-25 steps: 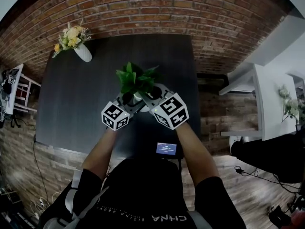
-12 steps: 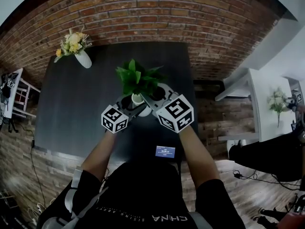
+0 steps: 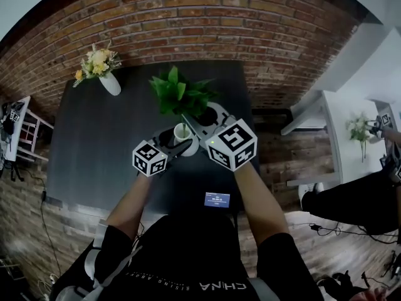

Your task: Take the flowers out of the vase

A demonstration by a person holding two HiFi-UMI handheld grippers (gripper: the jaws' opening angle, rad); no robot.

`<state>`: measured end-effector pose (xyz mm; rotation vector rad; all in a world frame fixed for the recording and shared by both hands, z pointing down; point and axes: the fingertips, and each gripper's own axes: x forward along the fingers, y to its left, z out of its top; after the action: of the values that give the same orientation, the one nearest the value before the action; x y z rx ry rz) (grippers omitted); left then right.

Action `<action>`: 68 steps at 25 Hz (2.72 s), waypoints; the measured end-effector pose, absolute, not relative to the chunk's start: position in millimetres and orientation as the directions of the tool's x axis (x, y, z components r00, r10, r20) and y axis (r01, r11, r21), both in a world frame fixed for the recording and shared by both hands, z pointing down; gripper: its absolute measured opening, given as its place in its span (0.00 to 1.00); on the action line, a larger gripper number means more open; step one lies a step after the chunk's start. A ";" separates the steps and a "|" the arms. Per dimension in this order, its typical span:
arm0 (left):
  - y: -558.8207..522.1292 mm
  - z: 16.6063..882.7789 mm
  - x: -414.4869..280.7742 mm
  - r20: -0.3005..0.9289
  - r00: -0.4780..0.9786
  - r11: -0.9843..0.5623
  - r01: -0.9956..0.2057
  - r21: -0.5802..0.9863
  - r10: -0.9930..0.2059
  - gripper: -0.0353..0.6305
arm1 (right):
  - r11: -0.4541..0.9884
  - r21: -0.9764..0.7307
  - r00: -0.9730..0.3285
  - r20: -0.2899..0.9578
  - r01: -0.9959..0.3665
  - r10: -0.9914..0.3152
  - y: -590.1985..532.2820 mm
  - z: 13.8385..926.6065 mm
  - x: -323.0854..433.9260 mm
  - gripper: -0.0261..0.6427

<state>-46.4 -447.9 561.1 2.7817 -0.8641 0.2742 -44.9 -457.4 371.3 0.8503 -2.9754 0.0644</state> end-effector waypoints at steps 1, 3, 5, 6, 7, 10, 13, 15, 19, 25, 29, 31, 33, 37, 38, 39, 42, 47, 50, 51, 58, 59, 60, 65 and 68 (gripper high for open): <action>-447.7 560.7 -46.6 0.240 0.813 -0.806 -0.572 0.155 -0.531 0.45 | 0.847 -0.023 -0.847 0.049 -0.532 -0.530 -457.8 367.3 -45.1 0.12; -447.6 559.9 -48.2 0.242 0.815 -0.807 -0.568 0.160 -0.526 0.47 | 0.844 -0.015 -0.844 0.034 -0.536 -0.535 -458.0 358.9 -45.0 0.12; -446.3 559.6 -50.9 0.243 0.815 -0.807 -0.568 0.163 -0.525 0.48 | 0.842 -0.010 -0.842 0.019 -0.539 -0.539 -456.7 351.5 -44.1 0.12; -445.1 559.7 -52.3 0.244 0.816 -0.807 -0.567 0.163 -0.524 0.48 | 0.841 -0.009 -0.841 0.012 -0.541 -0.541 -455.7 348.3 -43.5 0.12; -443.5 560.2 -53.4 0.247 0.817 -0.809 -0.565 0.164 -0.521 0.49 | 0.839 -0.009 -0.839 0.004 -0.544 -0.544 -454.8 345.2 -42.6 0.12; -438.0 562.0 -54.2 0.260 0.826 -0.817 -0.549 0.175 -0.500 0.55 | 0.834 -0.005 -0.834 -0.015 -0.551 -0.551 -452.9 336.7 -38.0 0.12; -433.8 561.7 -60.7 0.270 0.826 -0.819 -0.547 0.172 -0.495 0.56 | 0.828 0.002 -0.828 -0.035 -0.560 -0.560 -452.3 328.6 -32.5 0.12; -430.2 558.6 -69.9 0.274 0.819 -0.816 -0.555 0.159 -0.504 0.56 | 0.825 0.002 -0.824 -0.048 -0.566 -0.565 -451.2 322.6 -28.0 0.12; -421.4 540.0 -87.2 0.281 0.825 -0.829 -0.542 0.142 -0.491 0.56 | 0.811 0.016 -0.809 -0.069 -0.585 -0.583 -449.8 306.8 -15.5 0.12; -427.1 478.9 -102.0 0.194 0.819 -0.829 -0.557 0.049 -0.539 0.56 | 0.763 0.041 -0.764 -0.077 -0.645 -0.641 -454.7 288.9 16.6 0.12; -430.4 452.5 -95.2 0.153 0.826 -0.833 -0.553 0.032 -0.543 0.55 | 0.737 0.037 -0.737 -0.017 -0.675 -0.675 -454.6 309.5 32.0 0.12; -428.8 447.3 -90.5 0.151 0.831 -0.839 -0.544 0.028 -0.535 0.47 | 0.724 0.023 -0.723 0.028 -0.689 -0.690 -453.4 329.1 38.4 0.12; -426.0 444.4 -86.1 0.145 0.836 -0.844 -0.537 0.018 -0.529 0.43 | 0.712 0.001 -0.711 0.069 -0.702 -0.700 -451.4 350.2 44.6 0.12; -419.6 440.5 -81.4 0.106 0.832 -0.835 -0.550 0.023 -0.545 0.24 | 0.696 -0.046 -0.695 0.128 -0.717 -0.708 -442.8 386.8 55.5 0.12; -418.3 439.6 -81.0 0.092 0.829 -0.830 -0.557 0.029 -0.552 0.18 | 0.693 -0.058 -0.693 0.136 -0.719 -0.708 -440.4 393.8 57.6 0.12; -417.3 439.2 -80.9 0.079 0.824 -0.825 -0.565 0.034 -0.561 0.13 | 0.691 -0.070 -0.692 0.141 -0.720 -0.708 -438.2 399.8 59.4 0.12; -414.5 440.9 -80.5 0.064 0.812 -0.810 -0.584 0.049 -0.581 0.06 | 0.687 -0.103 -0.694 0.149 -0.719 -0.704 -433.2 413.0 62.2 0.12; -406.8 447.5 -75.8 0.065 0.809 -0.804 -0.588 0.084 -0.585 0.06 | 0.694 -0.140 -0.708 0.143 -0.706 -0.692 -430.3 420.2 67.5 0.12; -399.1 452.2 -73.1 0.069 0.796 -0.790 -0.605 0.103 -0.601 0.06 | 0.706 -0.160 -0.724 0.135 -0.690 -0.677 -430.0 422.1 72.5 0.12; -396.3 453.7 -72.3 0.070 0.790 -0.783 -0.612 0.109 -0.609 0.06 | 0.712 -0.165 -0.730 0.134 -0.683 -0.670 -430.1 423.3 74.2 0.12; -365.8 468.1 -73.5 0.097 0.752 -0.738 -0.659 0.147 -0.652 0.06 | 0.727 -0.206 -0.755 0.139 -0.655 -0.640 -421.7 441.3 79.4 0.12; -359.7 470.3 -74.7 0.105 0.752 -0.737 -0.659 0.147 -0.651 0.06 | 0.726 -0.212 -0.756 0.138 -0.654 -0.640 -416.2 443.4 78.4 0.12; -353.7 472.3 -76.5 0.111 0.752 -0.738 -0.659 0.145 -0.650 0.06 | 0.725 -0.217 -0.756 0.139 -0.653 -0.639 -409.5 445.2 76.8 0.12; -320.4 468.6 -78.8 0.103 0.771 -0.759 -0.637 0.135 -0.629 0.06 | 0.718 -0.217 -0.750 0.143 -0.661 -0.646 -367.7 441.8 67.8 0.12; -285.3 471.5 -80.3 0.103 0.791 -0.782 -0.612 0.120 -0.603 0.06 | 0.710 -0.200 -0.737 0.145 -0.675 -0.660 -335.2 439.9 57.4 0.12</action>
<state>-80.3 -285.3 471.5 2.8318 -0.9666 0.0886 57.4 -335.2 439.9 1.1129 -2.8465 0.3712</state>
